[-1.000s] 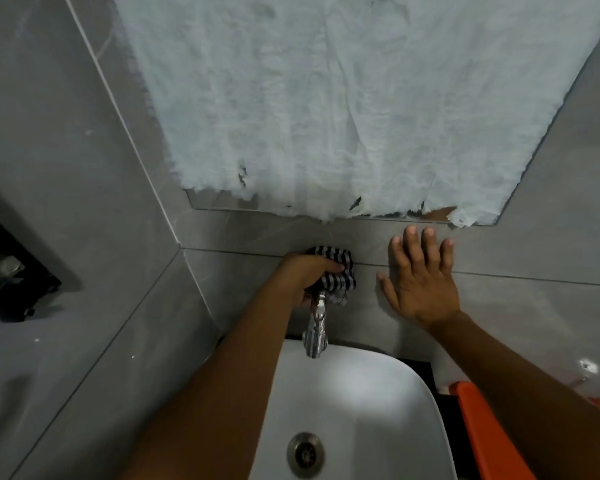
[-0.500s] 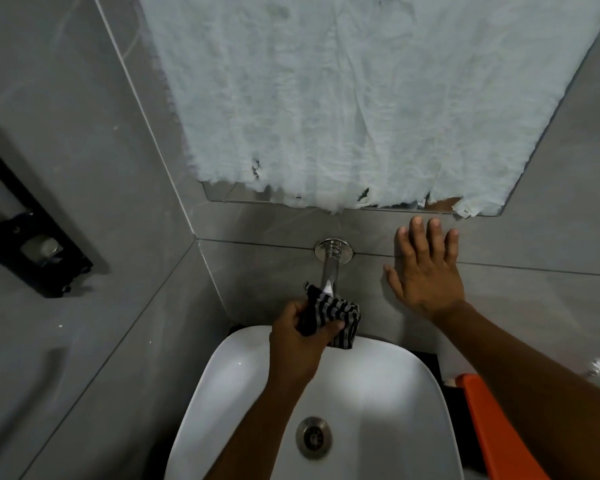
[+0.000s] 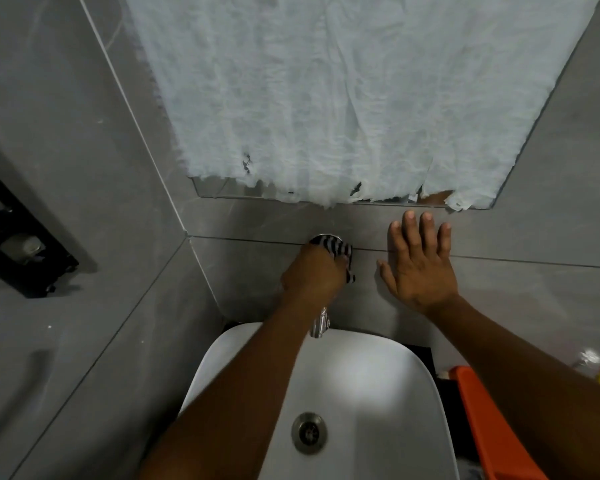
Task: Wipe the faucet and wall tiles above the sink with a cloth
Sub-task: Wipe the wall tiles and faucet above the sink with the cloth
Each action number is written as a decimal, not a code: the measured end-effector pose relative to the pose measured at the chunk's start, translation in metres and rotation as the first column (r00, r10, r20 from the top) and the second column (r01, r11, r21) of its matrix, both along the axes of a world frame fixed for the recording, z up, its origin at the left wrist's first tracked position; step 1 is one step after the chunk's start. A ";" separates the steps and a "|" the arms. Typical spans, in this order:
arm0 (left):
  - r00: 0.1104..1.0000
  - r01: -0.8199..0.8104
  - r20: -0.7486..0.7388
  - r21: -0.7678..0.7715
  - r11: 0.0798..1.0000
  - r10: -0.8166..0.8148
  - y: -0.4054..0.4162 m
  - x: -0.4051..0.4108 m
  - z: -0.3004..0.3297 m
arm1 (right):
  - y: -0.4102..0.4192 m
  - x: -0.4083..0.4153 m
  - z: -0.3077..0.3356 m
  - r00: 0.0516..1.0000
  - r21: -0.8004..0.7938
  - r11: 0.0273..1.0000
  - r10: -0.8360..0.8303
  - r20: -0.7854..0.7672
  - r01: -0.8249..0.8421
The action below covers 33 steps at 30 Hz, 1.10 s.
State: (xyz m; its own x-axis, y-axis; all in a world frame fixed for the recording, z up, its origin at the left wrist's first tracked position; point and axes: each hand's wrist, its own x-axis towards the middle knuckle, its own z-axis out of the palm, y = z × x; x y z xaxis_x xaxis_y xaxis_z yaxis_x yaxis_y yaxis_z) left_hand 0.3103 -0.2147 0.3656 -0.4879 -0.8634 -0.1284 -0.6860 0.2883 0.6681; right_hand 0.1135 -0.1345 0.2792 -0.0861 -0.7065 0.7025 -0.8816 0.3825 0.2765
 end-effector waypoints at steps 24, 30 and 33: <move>0.815 -0.036 -0.554 0.247 0.968 0.172 0.064 0.074 -0.108 | 0.005 -0.001 -0.004 1.000 0.032 0.999 -0.009 0.002 0.009; 0.869 0.020 -0.493 0.142 0.990 0.053 0.056 0.085 -0.113 | 0.006 -0.002 -0.004 1.000 0.032 0.999 -0.002 0.011 0.002; 0.884 0.132 -0.468 0.237 0.963 -0.006 0.055 0.103 -0.123 | 0.007 0.000 -0.004 1.000 0.021 1.000 0.005 0.030 -0.006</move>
